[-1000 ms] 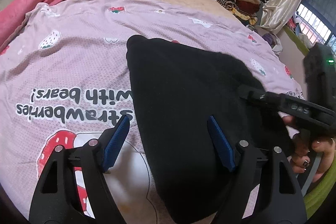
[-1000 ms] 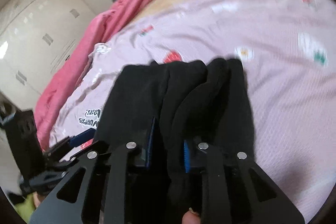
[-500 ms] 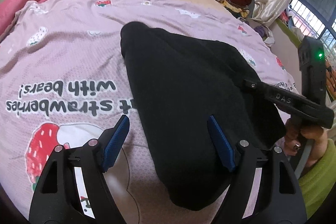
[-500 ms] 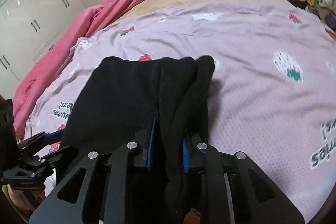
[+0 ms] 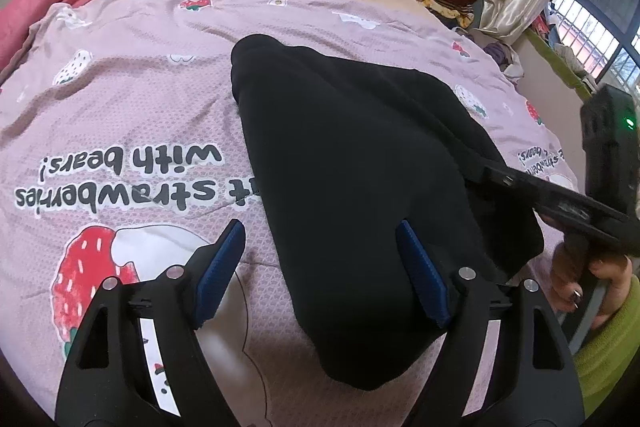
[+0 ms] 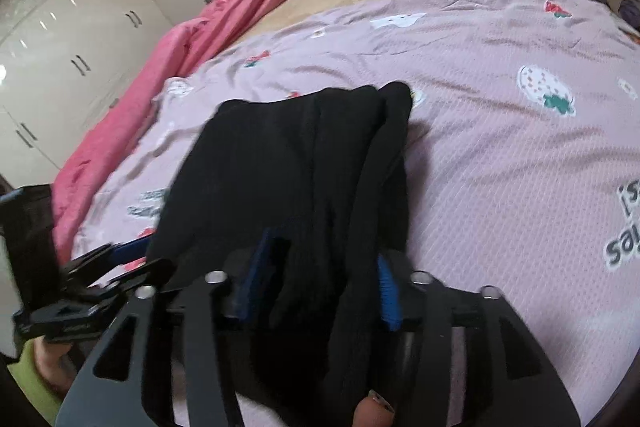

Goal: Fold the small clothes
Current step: 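Fold the sweatshirt in half over itself with both grippers, then open both grippers and release the folded sweatshirt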

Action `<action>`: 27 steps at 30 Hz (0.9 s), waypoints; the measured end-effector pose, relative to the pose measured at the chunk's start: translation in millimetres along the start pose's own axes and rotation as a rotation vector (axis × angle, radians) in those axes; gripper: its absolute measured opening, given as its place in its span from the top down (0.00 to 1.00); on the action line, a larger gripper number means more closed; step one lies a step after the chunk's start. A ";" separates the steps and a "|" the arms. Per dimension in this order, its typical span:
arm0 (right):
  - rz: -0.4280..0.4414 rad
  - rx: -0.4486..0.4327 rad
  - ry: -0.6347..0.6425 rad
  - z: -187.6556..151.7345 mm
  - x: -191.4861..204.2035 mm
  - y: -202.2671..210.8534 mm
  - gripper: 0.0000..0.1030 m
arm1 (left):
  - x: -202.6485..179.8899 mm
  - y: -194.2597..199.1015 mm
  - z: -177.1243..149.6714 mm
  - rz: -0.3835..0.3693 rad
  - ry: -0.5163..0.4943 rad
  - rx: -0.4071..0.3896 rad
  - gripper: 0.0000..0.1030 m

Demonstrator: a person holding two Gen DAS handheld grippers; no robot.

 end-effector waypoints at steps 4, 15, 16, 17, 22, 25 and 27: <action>0.066 0.019 -0.017 -13.3 11.0 7.1 0.37 | -0.5 1.5 -1.7 -0.003 0.000 0.000 0.31; 0.001 -0.025 0.059 -12.0 15.7 24.3 0.80 | -5.7 10.2 -6.8 -0.012 -0.009 -0.007 0.31; 0.000 -0.028 0.068 -10.9 16.6 26.5 0.80 | -5.9 10.7 -7.0 -0.011 -0.012 -0.007 0.31; -0.014 -0.025 0.077 -10.7 15.7 26.6 0.80 | -6.3 11.1 -7.0 -0.016 -0.011 -0.006 0.30; -0.110 0.014 0.086 -21.1 1.7 15.8 0.78 | -9.0 10.9 -10.2 -0.019 -0.019 0.004 0.28; -0.143 0.003 0.081 -22.6 -1.8 16.4 0.72 | -9.9 10.9 -10.4 -0.010 -0.030 0.001 0.25; -0.170 -0.011 0.069 -22.9 -5.1 20.2 0.62 | -10.2 10.8 -10.6 -0.001 -0.039 0.000 0.24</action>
Point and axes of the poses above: each gripper's, at about its wrist camera, not at the fingertips, and y roughly against the way its jaws point, x to its left, z to its top, the point moved 10 cm from there along -y, roughly the way its jaws point, and after that the axes turned 11 degrees about z, right-handed, at the moved point
